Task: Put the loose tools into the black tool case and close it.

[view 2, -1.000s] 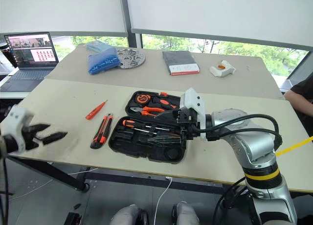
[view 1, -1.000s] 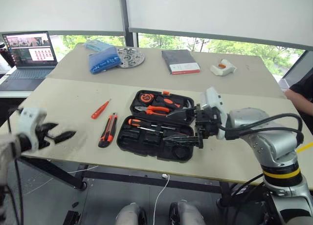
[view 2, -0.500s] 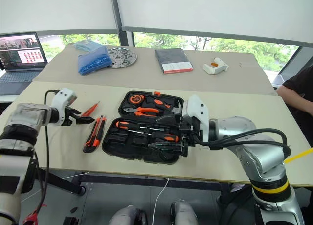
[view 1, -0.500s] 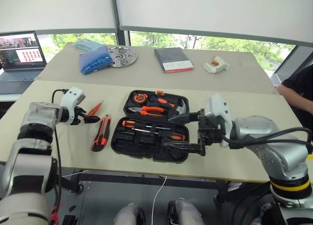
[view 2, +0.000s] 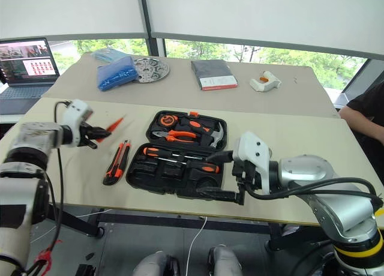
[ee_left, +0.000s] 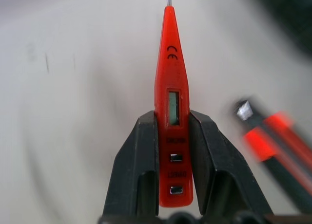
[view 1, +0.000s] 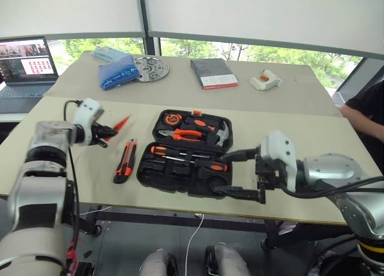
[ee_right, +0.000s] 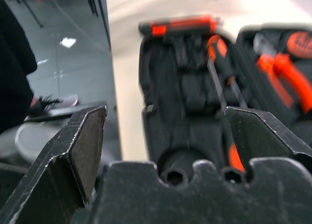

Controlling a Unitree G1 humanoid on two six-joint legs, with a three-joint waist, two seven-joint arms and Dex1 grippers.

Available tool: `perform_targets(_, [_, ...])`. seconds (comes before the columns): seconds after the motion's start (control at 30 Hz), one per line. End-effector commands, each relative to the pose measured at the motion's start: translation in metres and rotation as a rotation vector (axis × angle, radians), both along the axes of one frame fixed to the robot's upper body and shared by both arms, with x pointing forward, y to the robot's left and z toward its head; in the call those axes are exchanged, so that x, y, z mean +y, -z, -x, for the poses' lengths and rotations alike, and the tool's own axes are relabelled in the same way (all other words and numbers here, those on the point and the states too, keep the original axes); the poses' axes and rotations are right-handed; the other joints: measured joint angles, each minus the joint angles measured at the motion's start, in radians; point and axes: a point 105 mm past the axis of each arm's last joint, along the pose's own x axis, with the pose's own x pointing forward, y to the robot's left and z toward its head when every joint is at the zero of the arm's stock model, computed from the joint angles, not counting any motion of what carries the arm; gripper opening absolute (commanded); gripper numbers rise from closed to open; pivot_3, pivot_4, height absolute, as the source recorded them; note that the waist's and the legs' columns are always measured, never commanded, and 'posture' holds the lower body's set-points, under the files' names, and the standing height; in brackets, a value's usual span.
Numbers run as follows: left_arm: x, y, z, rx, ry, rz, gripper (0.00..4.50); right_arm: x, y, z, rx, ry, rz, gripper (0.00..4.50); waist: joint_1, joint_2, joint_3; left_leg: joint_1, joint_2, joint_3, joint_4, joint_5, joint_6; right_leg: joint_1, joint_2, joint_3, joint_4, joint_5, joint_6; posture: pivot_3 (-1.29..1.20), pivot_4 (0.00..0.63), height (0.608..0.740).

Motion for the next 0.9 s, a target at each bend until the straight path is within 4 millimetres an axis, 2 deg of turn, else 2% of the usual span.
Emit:
perform_targets(0.03, [-0.045, -0.022, 0.021, 0.000, 0.391, -0.081, 0.42, -0.001, -0.012, 0.005, -0.092, -0.011, -0.004, 4.50, 0.003, 0.000, 0.000, 0.000, 0.000, 0.000, 0.000, 0.000, 0.000, 0.001, 0.000, 0.000, 0.000, 0.000, 0.000, 0.00, 0.150, 0.718])
perform_targets(0.13, [-0.083, -0.007, 0.038, 0.053, 0.639, -0.198, 0.42, -0.002, -0.010, 0.003, -0.102, 0.005, -0.004, 4.50, 0.013, 0.000, 0.000, 0.000, -0.001, 0.000, 0.000, 0.000, 0.000, 0.002, 0.000, -0.002, -0.001, -0.002, 0.003, 0.00, 0.150, 0.718])
perform_targets(0.23, [-0.102, 0.008, 0.046, 0.076, 0.744, -0.268, 0.42, 0.000, -0.010, 0.003, -0.104, 0.010, -0.010, 4.50, 0.013, 0.000, 0.000, 0.000, -0.001, 0.000, 0.001, 0.000, 0.001, 0.003, -0.001, 0.001, -0.001, -0.002, 0.003, 0.00, 0.150, 0.718])
perform_targets(0.37, [-0.124, 0.025, 0.046, 0.097, 0.835, -0.331, 0.42, 0.002, -0.009, 0.003, -0.096, 0.022, -0.032, 4.50, 0.009, 0.000, 0.000, 0.001, -0.001, -0.001, 0.001, 0.000, 0.001, 0.003, 0.001, 0.002, -0.001, -0.002, 0.003, 0.00, 0.150, 0.718])
perform_targets(0.57, [-0.133, 0.042, 0.045, 0.135, 0.884, -0.383, 0.42, 0.002, -0.005, 0.005, -0.093, 0.048, -0.041, 4.50, 0.005, 0.000, 0.000, 0.001, 0.000, -0.001, 0.001, 0.000, 0.002, 0.003, 0.002, 0.002, -0.001, -0.002, 0.003, 0.00, 0.150, 0.718])
perform_targets(0.87, [-0.136, 0.049, 0.043, 0.162, 0.888, -0.385, 0.42, 0.003, -0.003, 0.006, -0.097, 0.074, -0.045, 4.50, 0.007, 0.000, 0.000, 0.001, 0.000, -0.001, 0.001, -0.001, 0.003, 0.003, 0.002, 0.002, -0.001, -0.002, 0.003, 0.00, 0.150, 0.718])
perform_targets(0.9, [-0.136, 0.049, 0.043, 0.166, 0.884, -0.380, 0.92, 0.003, -0.003, 0.005, -0.099, 0.077, -0.045, 4.50, 0.006, 0.000, 0.000, 0.002, 0.000, -0.001, 0.001, -0.001, 0.003, 0.003, 0.002, 0.002, -0.001, -0.002, 0.003, 0.00, 0.150, 0.718])
